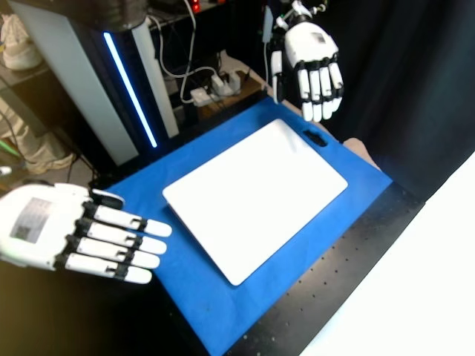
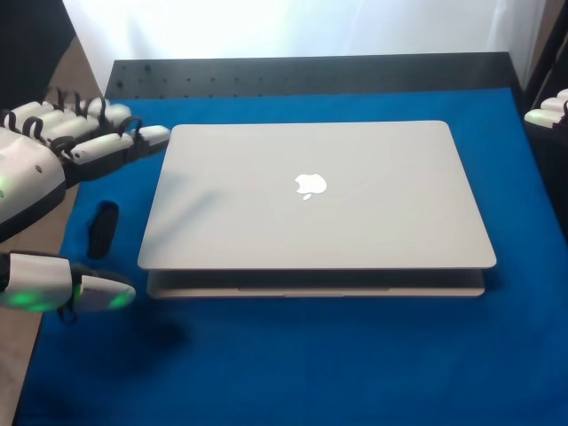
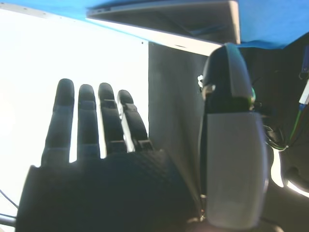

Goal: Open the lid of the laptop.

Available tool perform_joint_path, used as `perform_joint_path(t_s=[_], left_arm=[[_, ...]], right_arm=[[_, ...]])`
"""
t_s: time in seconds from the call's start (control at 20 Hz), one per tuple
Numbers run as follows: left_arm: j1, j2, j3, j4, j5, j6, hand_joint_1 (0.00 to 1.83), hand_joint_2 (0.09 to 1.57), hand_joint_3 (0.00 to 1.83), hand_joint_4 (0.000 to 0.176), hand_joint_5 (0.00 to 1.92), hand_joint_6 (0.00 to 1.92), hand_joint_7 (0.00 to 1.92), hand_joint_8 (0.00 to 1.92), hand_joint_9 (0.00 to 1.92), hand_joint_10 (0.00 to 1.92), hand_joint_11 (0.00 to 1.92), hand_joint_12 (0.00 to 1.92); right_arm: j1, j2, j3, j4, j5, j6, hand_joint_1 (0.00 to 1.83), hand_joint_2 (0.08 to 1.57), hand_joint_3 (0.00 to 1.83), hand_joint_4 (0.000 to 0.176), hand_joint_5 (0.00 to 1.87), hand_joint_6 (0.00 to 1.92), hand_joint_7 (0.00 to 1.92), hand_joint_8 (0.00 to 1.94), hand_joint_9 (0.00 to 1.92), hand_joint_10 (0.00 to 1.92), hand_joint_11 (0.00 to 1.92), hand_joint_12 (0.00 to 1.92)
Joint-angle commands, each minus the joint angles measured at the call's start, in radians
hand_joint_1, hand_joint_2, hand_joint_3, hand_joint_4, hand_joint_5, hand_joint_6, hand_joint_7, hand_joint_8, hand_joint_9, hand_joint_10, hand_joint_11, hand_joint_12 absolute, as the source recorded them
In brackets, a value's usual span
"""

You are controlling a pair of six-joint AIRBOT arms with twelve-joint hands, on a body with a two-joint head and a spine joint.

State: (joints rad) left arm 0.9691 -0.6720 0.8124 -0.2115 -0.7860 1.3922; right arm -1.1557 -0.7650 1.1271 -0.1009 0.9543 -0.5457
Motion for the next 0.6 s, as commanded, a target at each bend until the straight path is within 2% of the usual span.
perform_joint_path(t_s=[0.0,0.2,0.3,0.35,0.55], left_arm=[[-0.013,-0.006,0.003,0.004,-0.114,0.002,0.55,0.93,0.02,0.176,0.03,0.00,0.00,0.00,0.00,0.00,0.00,0.00],[-0.015,-0.008,0.006,0.004,-0.113,0.002,0.53,0.94,0.01,0.176,0.02,0.00,0.00,0.00,0.00,0.00,0.00,0.00],[-0.016,-0.009,0.006,0.004,-0.110,0.002,0.56,0.92,0.00,0.176,0.00,0.00,0.00,0.00,0.00,0.00,0.00,0.00],[-0.016,-0.009,0.007,0.004,-0.108,0.002,0.58,0.92,0.00,0.176,0.00,0.00,0.00,0.00,0.00,0.00,0.00,0.00],[-0.016,-0.009,0.006,0.004,-0.103,0.003,0.64,0.89,0.00,0.176,0.02,0.01,0.00,0.00,0.00,0.00,0.00,0.00]], right_arm=[[0.016,0.001,0.006,0.032,0.107,0.006,0.00,1.30,0.02,0.029,0.03,0.00,0.00,0.00,0.00,0.00,0.00,0.00],[0.016,0.000,0.007,0.026,0.099,0.006,0.00,1.29,0.01,0.044,0.04,0.00,0.00,0.00,0.00,0.00,0.00,0.00],[0.016,0.000,0.008,0.021,0.087,0.007,0.00,1.28,0.00,0.019,0.07,0.01,0.01,0.00,0.00,0.00,0.00,0.00],[0.016,0.000,0.010,0.014,0.070,0.011,0.00,1.28,0.00,0.000,0.07,0.01,0.00,0.00,0.00,0.00,0.00,0.00],[0.016,0.001,0.020,-0.068,-0.009,0.082,0.00,1.24,0.00,0.000,0.03,0.00,0.00,0.00,0.00,0.00,0.00,0.00]])
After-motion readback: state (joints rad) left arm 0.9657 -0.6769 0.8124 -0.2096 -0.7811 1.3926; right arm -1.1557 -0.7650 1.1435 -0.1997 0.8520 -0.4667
